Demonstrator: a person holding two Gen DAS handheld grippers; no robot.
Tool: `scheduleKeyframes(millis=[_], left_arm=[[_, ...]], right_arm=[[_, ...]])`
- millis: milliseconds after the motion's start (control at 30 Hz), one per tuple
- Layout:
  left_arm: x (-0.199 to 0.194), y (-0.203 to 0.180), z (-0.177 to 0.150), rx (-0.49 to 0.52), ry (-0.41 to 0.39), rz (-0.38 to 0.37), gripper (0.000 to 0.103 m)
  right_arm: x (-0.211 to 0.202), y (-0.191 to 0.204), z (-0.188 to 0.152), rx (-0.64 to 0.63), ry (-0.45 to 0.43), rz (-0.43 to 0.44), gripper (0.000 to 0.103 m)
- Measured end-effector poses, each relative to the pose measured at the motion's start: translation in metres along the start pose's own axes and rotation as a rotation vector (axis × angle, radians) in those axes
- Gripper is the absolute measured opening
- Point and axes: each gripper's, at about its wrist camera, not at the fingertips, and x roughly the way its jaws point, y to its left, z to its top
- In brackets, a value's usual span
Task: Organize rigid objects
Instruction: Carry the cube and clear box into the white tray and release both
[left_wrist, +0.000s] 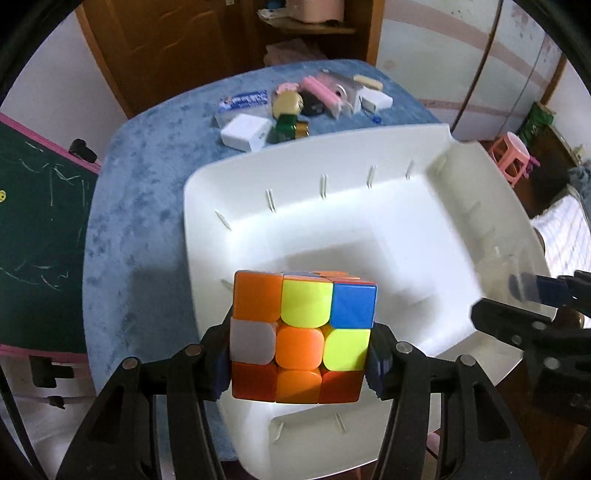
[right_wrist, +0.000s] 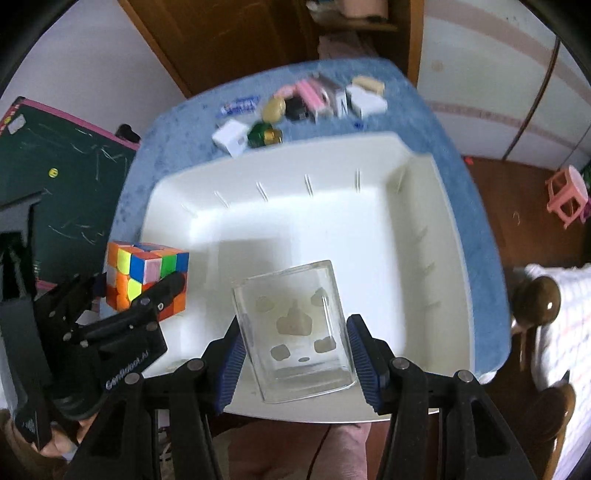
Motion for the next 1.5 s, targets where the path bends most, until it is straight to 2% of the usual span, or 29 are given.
scheduleKeyframes(millis=[433,667,733,767,800,867,933,1167,1500], left_arm=[[0.027,-0.008,-0.016,0.059,0.049,-0.005,0.06],[0.032,-0.005,-0.018,0.057,0.113,-0.027,0.061],[0.026,-0.004,-0.018,0.061,0.096,-0.03,0.065],[0.022,-0.004,-0.017,0.067,0.084,-0.025,0.071],[0.018,-0.004,-0.017,0.072,0.07,-0.018,0.077],[0.011,-0.004,-0.016,0.073,0.051,-0.017,0.08],[0.005,-0.004,-0.014,0.075,0.045,-0.02,0.08],[-0.025,-0.004,-0.004,0.082,-0.022,-0.019,0.08],[-0.09,0.013,0.02,0.048,-0.193,-0.007,0.08]], right_arm=[[0.055,-0.004,-0.001,0.036,0.082,-0.055,0.055],[0.072,-0.001,0.005,0.044,0.125,-0.061,0.056],[0.072,0.0,0.005,0.045,0.127,-0.06,0.056],[0.071,0.001,0.005,0.043,0.128,-0.059,0.056],[0.071,0.002,0.006,0.039,0.128,-0.057,0.057],[0.068,0.003,0.007,0.036,0.122,-0.058,0.062],[0.063,0.005,0.009,0.031,0.11,-0.059,0.066],[0.037,0.01,0.013,0.026,0.067,-0.07,0.066],[-0.035,0.008,0.02,0.028,-0.056,-0.093,0.066]])
